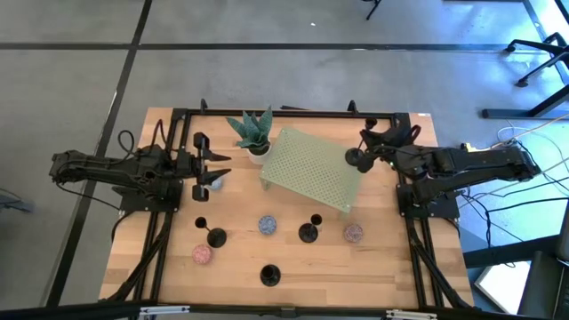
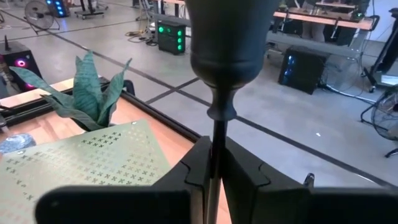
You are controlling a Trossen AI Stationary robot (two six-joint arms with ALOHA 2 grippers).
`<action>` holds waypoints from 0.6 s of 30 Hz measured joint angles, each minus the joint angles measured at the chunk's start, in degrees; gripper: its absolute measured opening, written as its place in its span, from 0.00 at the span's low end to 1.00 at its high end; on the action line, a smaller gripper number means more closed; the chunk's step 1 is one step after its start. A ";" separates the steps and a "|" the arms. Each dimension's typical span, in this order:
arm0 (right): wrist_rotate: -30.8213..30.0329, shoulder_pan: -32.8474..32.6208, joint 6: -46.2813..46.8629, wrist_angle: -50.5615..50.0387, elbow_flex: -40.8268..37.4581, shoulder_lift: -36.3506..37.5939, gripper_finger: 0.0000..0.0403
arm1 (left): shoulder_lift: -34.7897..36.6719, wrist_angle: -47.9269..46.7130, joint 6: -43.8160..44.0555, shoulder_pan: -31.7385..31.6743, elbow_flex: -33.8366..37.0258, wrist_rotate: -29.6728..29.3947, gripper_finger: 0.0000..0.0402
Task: Stock candles and holders on shelf
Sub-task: Put the black candle holder on the shelf
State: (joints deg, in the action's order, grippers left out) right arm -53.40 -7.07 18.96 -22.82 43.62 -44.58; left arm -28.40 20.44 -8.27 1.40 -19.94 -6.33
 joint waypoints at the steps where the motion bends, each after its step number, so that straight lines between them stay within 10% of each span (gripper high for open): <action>1: -0.10 0.07 -0.23 0.40 0.00 -0.30 0.09 | 0.02 0.11 0.00 0.01 0.00 0.00 0.36; 18: 0.05 0.04 -3.01 3.10 -0.04 -1.24 0.09 | 0.01 0.40 0.00 -0.01 0.00 0.00 0.36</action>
State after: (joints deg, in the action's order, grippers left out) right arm -53.34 -7.03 15.95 -19.71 43.57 -45.82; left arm -28.39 20.84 -8.27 1.39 -19.94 -6.33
